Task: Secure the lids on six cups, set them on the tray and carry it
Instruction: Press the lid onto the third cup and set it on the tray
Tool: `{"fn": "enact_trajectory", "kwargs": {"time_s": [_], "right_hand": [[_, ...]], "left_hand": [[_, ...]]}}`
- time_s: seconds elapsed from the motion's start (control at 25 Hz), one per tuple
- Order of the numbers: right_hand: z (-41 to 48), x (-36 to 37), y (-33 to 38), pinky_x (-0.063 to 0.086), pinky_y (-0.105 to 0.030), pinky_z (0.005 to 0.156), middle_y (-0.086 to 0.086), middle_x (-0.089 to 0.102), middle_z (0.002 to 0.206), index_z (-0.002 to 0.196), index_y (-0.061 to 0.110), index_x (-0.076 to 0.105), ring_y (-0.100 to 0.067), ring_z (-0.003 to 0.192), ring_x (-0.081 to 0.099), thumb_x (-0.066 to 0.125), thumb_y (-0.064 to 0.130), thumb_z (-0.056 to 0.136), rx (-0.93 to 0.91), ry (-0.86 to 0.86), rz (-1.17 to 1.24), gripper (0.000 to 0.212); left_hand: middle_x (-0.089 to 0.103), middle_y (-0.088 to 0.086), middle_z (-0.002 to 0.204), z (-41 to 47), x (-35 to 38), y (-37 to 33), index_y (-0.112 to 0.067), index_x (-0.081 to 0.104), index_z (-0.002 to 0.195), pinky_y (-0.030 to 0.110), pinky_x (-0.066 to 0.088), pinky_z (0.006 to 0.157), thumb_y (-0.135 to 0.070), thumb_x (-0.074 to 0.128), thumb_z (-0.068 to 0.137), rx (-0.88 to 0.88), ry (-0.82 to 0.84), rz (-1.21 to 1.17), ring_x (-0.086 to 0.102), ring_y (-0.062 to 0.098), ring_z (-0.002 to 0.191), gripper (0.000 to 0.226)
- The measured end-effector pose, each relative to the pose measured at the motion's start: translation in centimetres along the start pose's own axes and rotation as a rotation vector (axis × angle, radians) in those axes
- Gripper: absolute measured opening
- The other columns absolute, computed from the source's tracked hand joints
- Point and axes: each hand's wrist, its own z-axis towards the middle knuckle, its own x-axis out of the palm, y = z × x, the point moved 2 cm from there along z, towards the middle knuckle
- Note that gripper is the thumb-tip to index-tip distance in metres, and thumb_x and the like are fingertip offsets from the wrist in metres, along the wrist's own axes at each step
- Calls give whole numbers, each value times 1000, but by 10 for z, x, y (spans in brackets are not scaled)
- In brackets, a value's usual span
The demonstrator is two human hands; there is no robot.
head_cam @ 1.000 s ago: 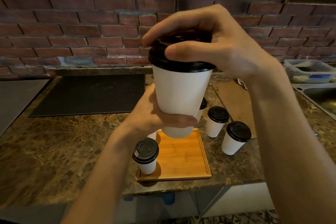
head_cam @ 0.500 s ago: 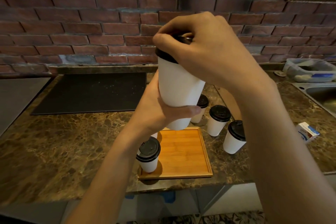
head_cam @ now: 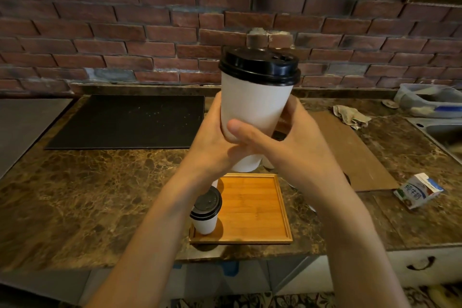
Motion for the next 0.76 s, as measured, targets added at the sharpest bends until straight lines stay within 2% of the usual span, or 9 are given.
{"fn": "enact_trajectory", "kwargs": {"time_s": [0.08,0.24,0.36,0.48,0.64,0.76], "right_hand": [[3,7,-3,55,-15,81,21,56,120,138,32,40,5,109,56,76,62,56,-10,-45,35,95],[6,16,-6,57,-20,78,15,57,116,134,29,42,-3,108,58,86,47,60,-15,-92,116,88],[8,13,-4,58,-30,83,18,56,111,128,34,42,-4,105,58,83,59,57,-1,-104,18,86],[10,9,-2,57,-39,86,16,57,113,130,32,44,-7,106,59,74,70,51,31,-89,-50,93],[11,4,0,57,-36,85,16,57,114,131,33,44,-6,106,58,79,62,56,21,-82,-54,87],[13,-1,2,59,-33,84,14,60,115,130,34,47,-5,103,61,84,51,59,29,-23,45,82]], "left_hand": [[59,-7,119,-1,2,4,-26,39,135,15,53,76,-23,76,67,-27,11,-15,60,1,107,77],[56,-6,125,-1,3,8,-29,34,138,30,54,91,-15,76,74,-58,16,-12,57,9,114,78],[58,-10,119,-2,3,9,-30,36,135,21,56,81,-21,77,68,-88,13,-21,61,4,107,78],[60,-7,117,-3,2,10,-21,36,138,13,53,72,-15,79,72,-93,39,-24,62,-1,102,80],[58,-7,117,-3,1,4,-26,36,133,10,52,69,-22,80,65,-75,86,-14,62,-4,99,81],[59,-9,116,-3,-3,-2,-31,39,127,13,52,72,-25,80,59,-51,132,-37,63,1,102,79]]}}
